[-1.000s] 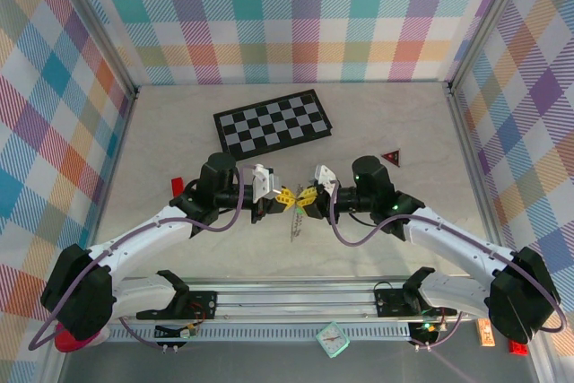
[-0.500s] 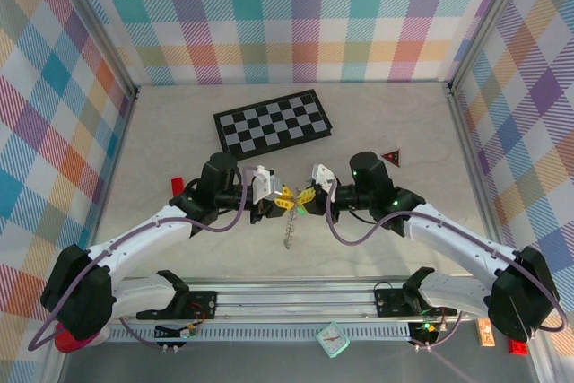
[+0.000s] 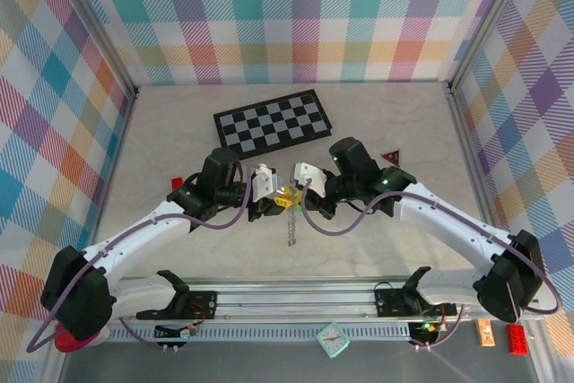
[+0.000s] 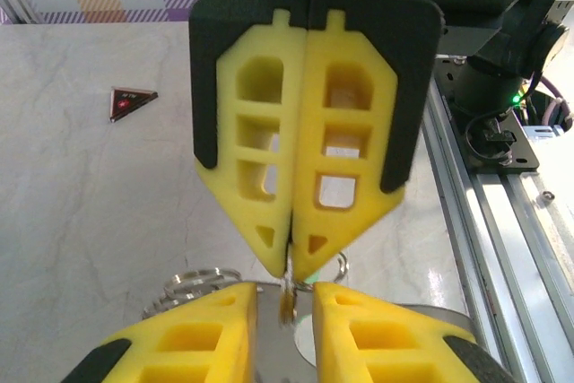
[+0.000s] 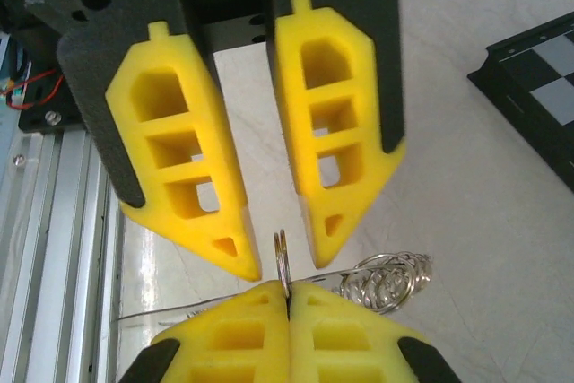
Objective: Put the keys on the keyring
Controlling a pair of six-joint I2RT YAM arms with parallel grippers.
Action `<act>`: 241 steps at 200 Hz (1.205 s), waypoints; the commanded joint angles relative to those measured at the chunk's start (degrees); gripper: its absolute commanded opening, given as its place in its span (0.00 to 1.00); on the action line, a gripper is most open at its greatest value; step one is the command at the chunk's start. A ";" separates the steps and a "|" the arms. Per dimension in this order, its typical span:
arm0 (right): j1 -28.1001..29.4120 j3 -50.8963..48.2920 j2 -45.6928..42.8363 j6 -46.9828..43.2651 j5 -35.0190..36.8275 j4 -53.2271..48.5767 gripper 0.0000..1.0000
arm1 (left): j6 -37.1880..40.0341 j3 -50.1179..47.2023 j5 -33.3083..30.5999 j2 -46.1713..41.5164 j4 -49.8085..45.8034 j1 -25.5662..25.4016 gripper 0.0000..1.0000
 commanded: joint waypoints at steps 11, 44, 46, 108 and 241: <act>1.72 3.65 1.31 -3.28 0.13 -3.62 0.00 | 1.92 2.56 1.32 0.39 -2.27 -0.44 0.16; 1.94 3.72 0.80 -1.81 -1.03 -1.52 0.00 | 3.45 3.12 1.23 0.52 -4.35 -0.51 0.02; 1.89 3.63 0.71 -1.64 -1.08 -1.34 0.00 | 3.53 3.12 1.21 0.52 -4.39 -0.52 0.00; -0.92 -7.09 -7.65 8.48 0.74 9.18 0.41 | -5.50 -2.36 2.17 -1.79 8.42 -0.53 0.00; -0.96 -19.98 -11.20 14.98 0.70 23.96 0.38 | -17.76 -9.10 7.11 -1.00 27.31 -0.53 0.00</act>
